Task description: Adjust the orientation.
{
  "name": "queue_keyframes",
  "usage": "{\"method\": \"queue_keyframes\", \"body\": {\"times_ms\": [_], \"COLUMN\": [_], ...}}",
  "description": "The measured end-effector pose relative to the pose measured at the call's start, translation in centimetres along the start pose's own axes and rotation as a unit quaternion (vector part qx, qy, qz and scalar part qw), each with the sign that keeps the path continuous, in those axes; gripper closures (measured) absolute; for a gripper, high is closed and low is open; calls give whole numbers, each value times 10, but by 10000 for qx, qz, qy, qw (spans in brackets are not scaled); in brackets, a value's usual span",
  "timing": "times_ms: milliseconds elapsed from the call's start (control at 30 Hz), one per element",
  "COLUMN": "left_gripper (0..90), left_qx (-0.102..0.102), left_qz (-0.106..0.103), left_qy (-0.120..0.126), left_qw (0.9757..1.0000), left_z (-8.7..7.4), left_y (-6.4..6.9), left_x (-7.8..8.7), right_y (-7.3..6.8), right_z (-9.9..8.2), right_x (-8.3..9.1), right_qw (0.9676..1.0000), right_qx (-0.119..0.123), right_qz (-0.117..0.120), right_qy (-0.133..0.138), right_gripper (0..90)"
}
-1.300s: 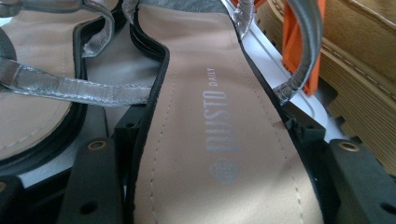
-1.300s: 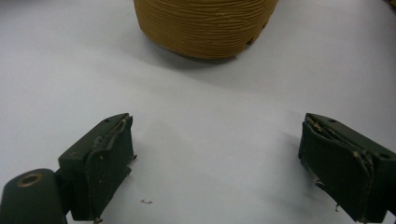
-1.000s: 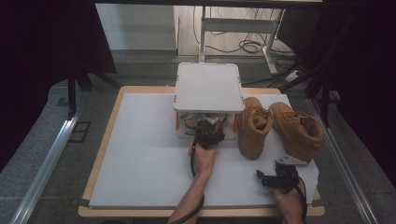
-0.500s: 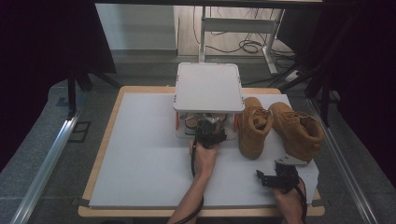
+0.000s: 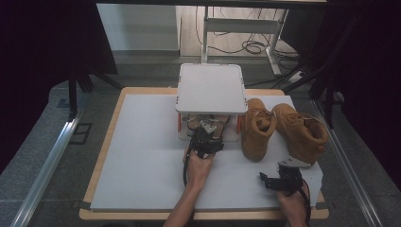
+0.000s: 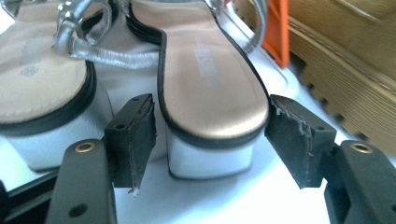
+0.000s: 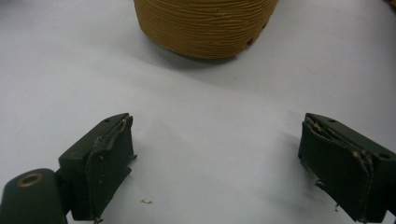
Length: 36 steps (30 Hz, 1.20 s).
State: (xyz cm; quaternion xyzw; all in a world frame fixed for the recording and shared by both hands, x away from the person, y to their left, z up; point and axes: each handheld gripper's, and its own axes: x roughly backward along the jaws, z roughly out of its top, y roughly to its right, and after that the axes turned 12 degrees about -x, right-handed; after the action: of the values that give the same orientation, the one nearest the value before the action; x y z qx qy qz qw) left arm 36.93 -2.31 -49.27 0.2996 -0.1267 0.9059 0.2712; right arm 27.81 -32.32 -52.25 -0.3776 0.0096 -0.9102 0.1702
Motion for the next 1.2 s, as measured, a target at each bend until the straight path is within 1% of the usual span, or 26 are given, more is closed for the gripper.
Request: {"method": "queue_keyframes", "body": {"times_ms": [67, 100, 133, 167, 333, 400, 433, 467, 533, 567, 600, 667, 700, 733, 767, 833, 867, 967, 1067, 1100, 1133, 1200], "left_gripper": [329, 310, 291, 291, 293, 301, 310, 336, 390, 425, 425, 491, 559, 595, 595, 662, 713, 769, 840, 859, 873, 882], "left_qx": [32, 107, 144, 171, 195, 90, 90, -3, -144, -144, -218, -376, -432, -473, -481, -519, -529, -529, -497, -497, -451, -461], "left_qz": [-116, -210, -301, -379, -706, -808, -808, -851, -862, -862, -871, -867, -852, -872, -905, -919, -936, -917, -1012, -1012, -1058, -1050], "left_qy": [-24, 3, 21, 30, 3, -38, -38, -39, -21, -21, 25, 60, 87, 105, 133, 129, 138, 129, 132, 132, 152, 155], "left_qw": [9999, 9997, 9994, 9991, 9973, 9967, 9967, 9964, 9962, 9962, 9960, 9955, 9954, 9950, 9946, 9943, 9941, 9943, 9935, 9935, 9932, 9933], "left_z": [-3, -5, -7, -8, -18, -24, -24, -27, -30, -30, -31, -31, -31, -30, -29, -28, -27, -26, -24, -24, -24, -24], "left_y": [-2, -3, -5, -6, -9, -9, -9, -8, -7, -7, -7, -5, -4, -3, -2, -3, -3, -4, -7, -7, -8, -9], "left_x": [5, 8, 10, 12, 16, 16, 16, 15, 15, 15, 15, 16, 16, 16, 16, 16, 15, 14, 12, 12, 11, 10], "right_y": [0, 0, 0, 0, 0, 0, 0, 0, 0, 0, 0, 0, 0, 0, 0, 0, 0, 0, 0, 0, 0, 0], "right_z": [0, 0, 0, 0, 0, 0, 0, 0, 0, 0, 0, 0, 0, 0, 0, 0, 0, 0, 0, 0, 0, 0], "right_x": [0, 0, 0, 0, 0, 0, 0, 0, 0, 0, 0, 0, 0, 0, 0, 0, 0, 0, 0, 0, 0, 0], "right_qw": [10000, 10000, 10000, 10000, 10000, 10000, 10000, 10000, 10000, 10000, 10000, 10000, 10000, 10000, 10000, 10000, 10000, 10000, 10000, 10000, 10000, 10000], "right_qx": [0, 1, 2, 4, 7, 2, 2, 2, 4, 4, 3, 3, 2, 2, 2, 3, 6, 5, 5, 5, 5, 5], "right_qz": [0, -1, -1, -2, -6, -6, -6, -6, -7, -7, -7, -7, -7, -7, -7, -7, -7, -7, -7, -7, -7, -6], "right_qy": [0, 0, 1, 1, 3, 1, 1, 1, 2, 2, 2, 3, 2, 1, 1, 2, 4, 4, 4, 4, 4, 3], "right_gripper": [103, 103, 103, 103, 103, 103, 103, 103, 103, 103, 103, 103, 103, 103, 103, 103, 103, 103, 103, 103, 103, 103]}}
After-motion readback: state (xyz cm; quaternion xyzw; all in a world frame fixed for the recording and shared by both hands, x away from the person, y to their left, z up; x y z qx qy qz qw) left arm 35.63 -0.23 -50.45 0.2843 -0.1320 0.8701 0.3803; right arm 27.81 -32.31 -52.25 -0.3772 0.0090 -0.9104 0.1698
